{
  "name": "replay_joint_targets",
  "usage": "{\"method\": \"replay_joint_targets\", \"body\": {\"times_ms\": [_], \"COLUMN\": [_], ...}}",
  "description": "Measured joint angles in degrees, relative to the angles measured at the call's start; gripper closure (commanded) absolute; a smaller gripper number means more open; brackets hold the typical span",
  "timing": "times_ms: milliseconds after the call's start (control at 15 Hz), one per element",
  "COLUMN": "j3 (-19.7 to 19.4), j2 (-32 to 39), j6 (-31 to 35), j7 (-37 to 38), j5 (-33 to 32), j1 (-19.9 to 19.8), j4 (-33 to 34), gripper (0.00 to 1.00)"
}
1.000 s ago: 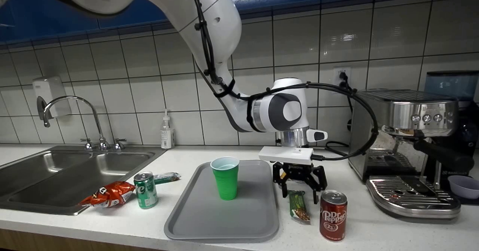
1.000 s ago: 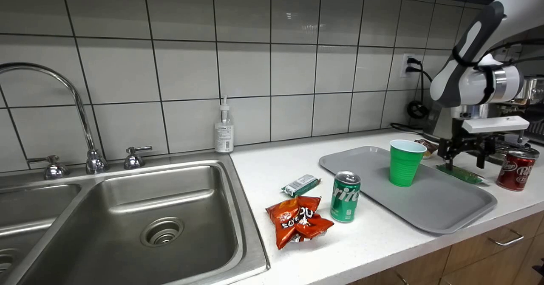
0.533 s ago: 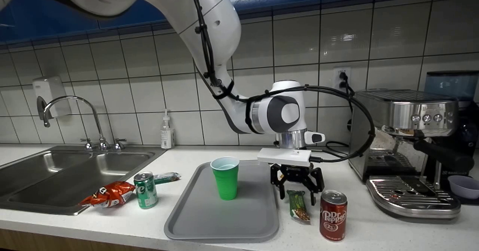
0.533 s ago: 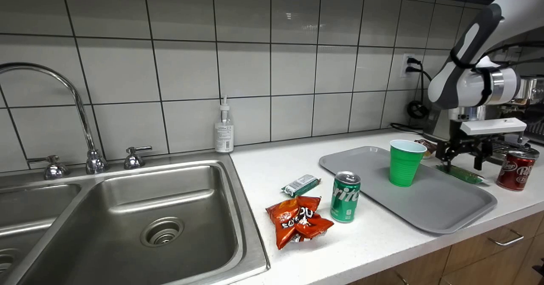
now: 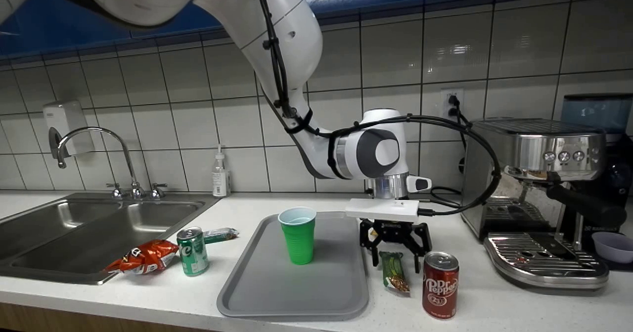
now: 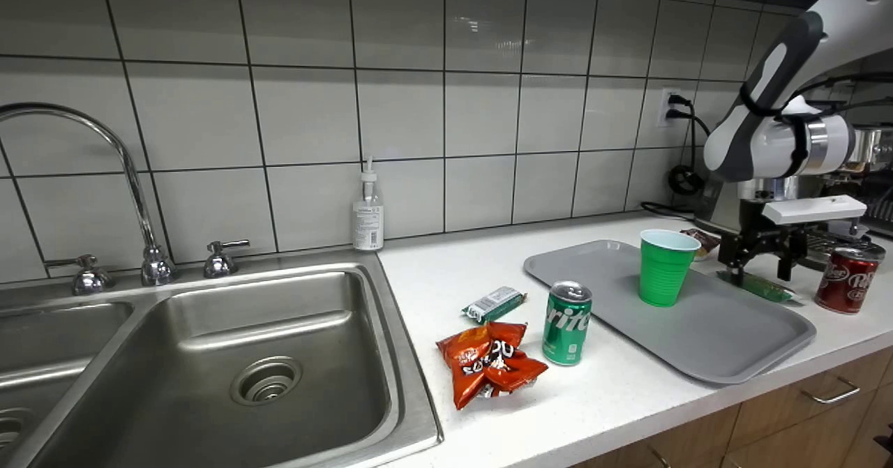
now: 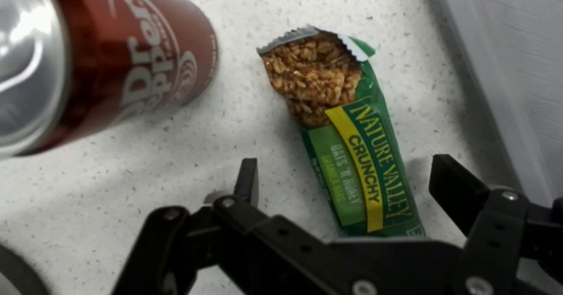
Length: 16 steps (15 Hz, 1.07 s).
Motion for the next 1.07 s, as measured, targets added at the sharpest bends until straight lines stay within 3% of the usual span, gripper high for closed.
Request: {"method": "replay_joint_targets", "body": {"times_ms": [67, 133, 667, 1067], "j3": [0.1, 0.2, 0.8, 1.0], "j2": [0.0, 0.0, 0.1, 0.0], "j6": [0.0, 0.0, 0.0, 0.0], "j7": [-0.7, -1.3, -4.0, -5.3], "j5": [0.0, -0.1, -1.2, -1.5], "j1": [-0.2, -0.4, -0.9, -1.0], "j4": [0.1, 0.2, 0.4, 0.5], "gripper": [0.09, 0.26, 0.86, 0.86]}}
